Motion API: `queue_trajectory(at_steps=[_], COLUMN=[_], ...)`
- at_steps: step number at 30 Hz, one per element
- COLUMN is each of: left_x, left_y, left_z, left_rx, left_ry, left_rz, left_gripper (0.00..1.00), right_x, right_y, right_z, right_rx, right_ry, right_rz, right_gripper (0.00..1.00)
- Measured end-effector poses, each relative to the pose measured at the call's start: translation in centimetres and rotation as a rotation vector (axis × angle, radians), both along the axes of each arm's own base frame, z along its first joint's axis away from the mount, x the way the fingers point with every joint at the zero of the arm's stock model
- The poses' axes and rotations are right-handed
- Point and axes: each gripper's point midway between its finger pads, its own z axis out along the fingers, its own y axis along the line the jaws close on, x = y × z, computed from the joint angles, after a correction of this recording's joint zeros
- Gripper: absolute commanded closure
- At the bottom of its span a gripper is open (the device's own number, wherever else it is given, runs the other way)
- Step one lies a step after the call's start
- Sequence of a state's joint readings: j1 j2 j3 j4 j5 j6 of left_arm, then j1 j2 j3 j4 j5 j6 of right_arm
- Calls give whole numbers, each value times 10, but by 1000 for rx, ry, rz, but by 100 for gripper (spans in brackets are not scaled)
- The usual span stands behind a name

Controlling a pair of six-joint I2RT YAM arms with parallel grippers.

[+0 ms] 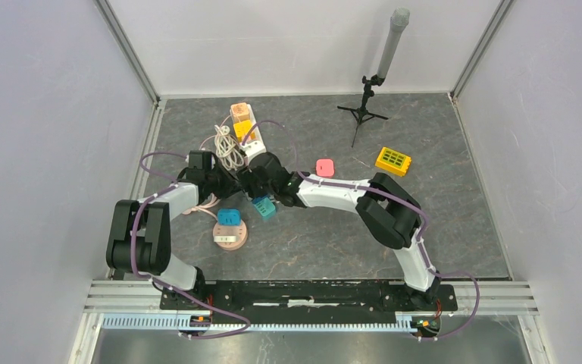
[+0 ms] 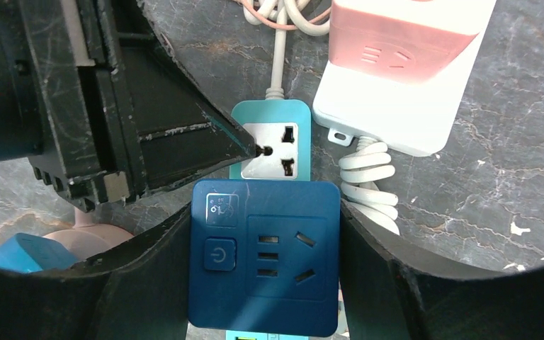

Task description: Pull the plug off the socket

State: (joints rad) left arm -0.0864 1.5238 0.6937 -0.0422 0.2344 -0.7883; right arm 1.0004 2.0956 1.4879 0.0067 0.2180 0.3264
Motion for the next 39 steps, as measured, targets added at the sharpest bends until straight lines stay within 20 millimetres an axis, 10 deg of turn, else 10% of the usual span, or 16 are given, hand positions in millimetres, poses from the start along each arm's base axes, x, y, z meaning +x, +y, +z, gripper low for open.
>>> queue_trajectory(at_steps=[39], left_x=[3], left_y=[-5], left_z=[3], left_rx=[-34], left_ry=[-41], left_rz=[-1], left_gripper=[84], right_x=[0], right_y=[-7], right_z=[3], right_rx=[27], right_ry=[3], right_rz=[76], right_gripper=[100])
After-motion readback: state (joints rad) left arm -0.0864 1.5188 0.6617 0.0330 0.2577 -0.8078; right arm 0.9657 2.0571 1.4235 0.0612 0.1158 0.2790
